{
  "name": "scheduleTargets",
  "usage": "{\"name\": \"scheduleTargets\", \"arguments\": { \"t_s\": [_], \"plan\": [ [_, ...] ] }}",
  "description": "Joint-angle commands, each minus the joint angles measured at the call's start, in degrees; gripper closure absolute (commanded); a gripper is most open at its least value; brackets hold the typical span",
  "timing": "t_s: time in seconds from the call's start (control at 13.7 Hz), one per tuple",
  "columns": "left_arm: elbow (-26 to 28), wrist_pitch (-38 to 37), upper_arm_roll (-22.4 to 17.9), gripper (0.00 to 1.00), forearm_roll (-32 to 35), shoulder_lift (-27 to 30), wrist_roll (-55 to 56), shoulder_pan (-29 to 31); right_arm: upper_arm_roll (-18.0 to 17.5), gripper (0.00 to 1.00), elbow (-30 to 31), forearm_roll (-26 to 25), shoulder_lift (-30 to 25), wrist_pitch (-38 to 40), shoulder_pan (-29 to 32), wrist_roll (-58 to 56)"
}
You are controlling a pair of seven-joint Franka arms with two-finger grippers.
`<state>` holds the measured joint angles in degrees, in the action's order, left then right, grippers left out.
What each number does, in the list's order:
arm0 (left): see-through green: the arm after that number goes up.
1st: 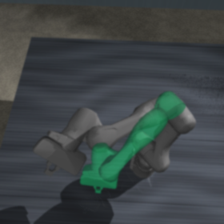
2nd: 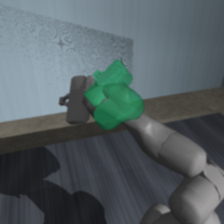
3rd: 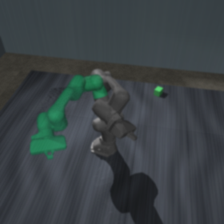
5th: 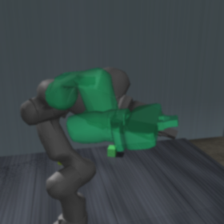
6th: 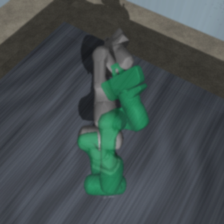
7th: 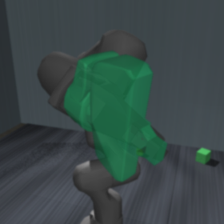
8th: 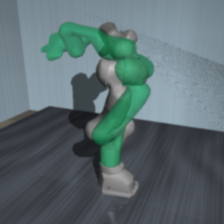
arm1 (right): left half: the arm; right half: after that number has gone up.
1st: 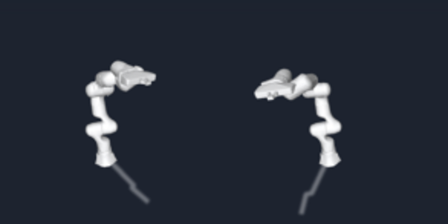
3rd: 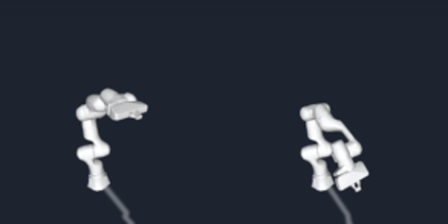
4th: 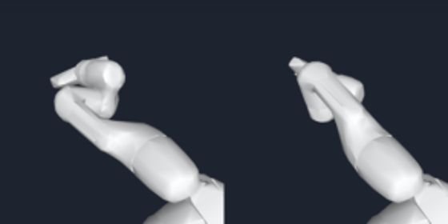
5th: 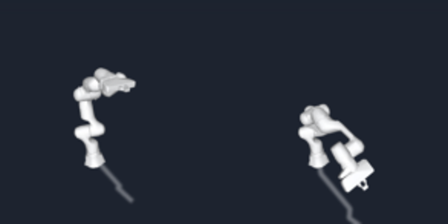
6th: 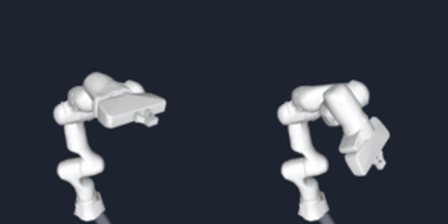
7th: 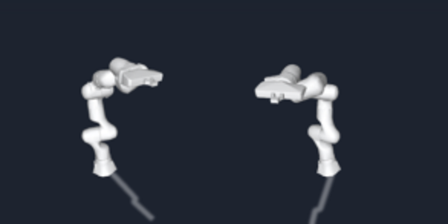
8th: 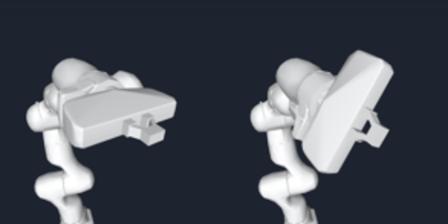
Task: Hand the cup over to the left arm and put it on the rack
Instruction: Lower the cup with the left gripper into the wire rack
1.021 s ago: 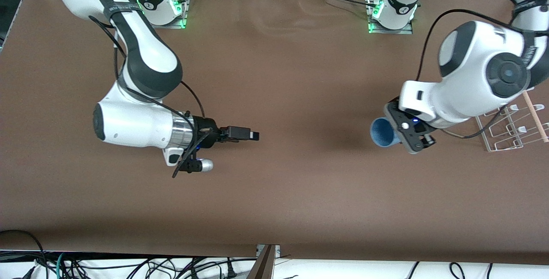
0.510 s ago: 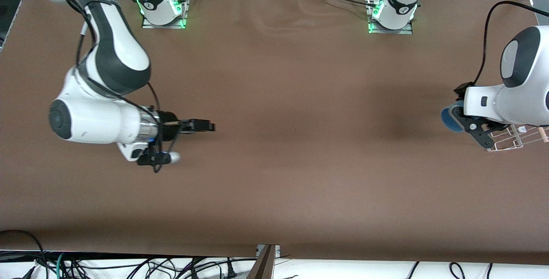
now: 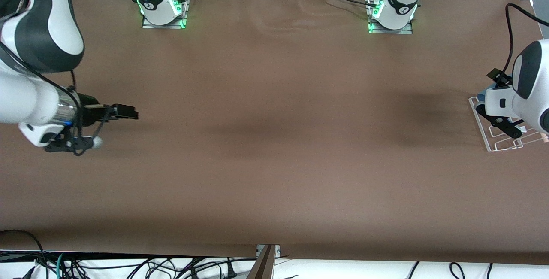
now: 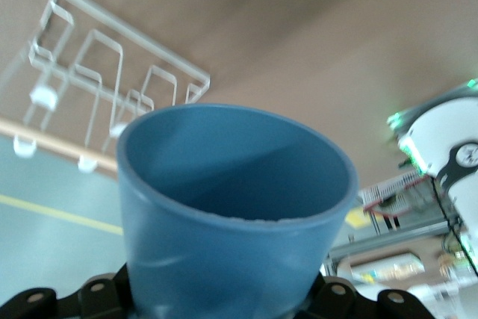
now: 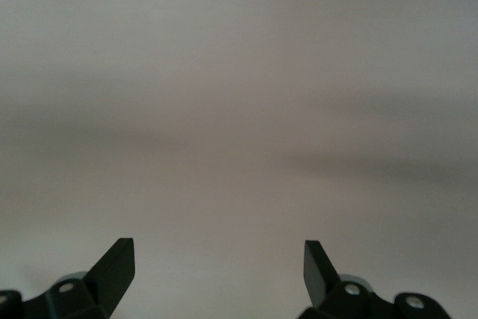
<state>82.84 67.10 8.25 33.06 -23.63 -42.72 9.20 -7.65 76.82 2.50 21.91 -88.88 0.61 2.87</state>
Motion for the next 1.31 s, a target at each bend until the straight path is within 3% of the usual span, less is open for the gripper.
{"name": "scheduleTargets", "arguments": {
  "t_s": [0.0,0.22,0.44,0.8,0.95,1.24],
  "plan": [
    [-0.31,-3.20,0.19,1.00,6.22,-2.55,1.06,0.02,-0.17,0.00,5.26,-6.52,-5.28,-1.38,0.10,-0.68],
    [-0.40,-8.81,-1.75,1.00,10.18,-7.81,6.40,0.11,-0.17,0.00,9.91,-6.45,-9.67,-6.53,1.85,-0.85],
    [-0.31,-10.75,-6.31,1.00,11.93,-11.69,10.29,-0.59,0.01,0.00,12.47,-6.10,-14.94,-7.36,4.13,-0.67],
    [3.02,-13.57,-6.23,1.00,21.86,-15.29,9.50,-0.59,2.12,0.00,14.32,-6.00,-19.09,-1.31,4.67,-3.03],
    [5.21,-13.49,-6.23,1.00,22.66,-15.65,9.58,-0.50,3.52,0.00,14.32,-6.01,-19.09,1.69,5.28,-8.04],
    [9.00,-12.25,-6.14,1.00,25.73,-15.92,9.41,-0.06,1.86,0.00,13.79,-6.10,-19.53,1.78,5.28,-2.80]
  ]
}}
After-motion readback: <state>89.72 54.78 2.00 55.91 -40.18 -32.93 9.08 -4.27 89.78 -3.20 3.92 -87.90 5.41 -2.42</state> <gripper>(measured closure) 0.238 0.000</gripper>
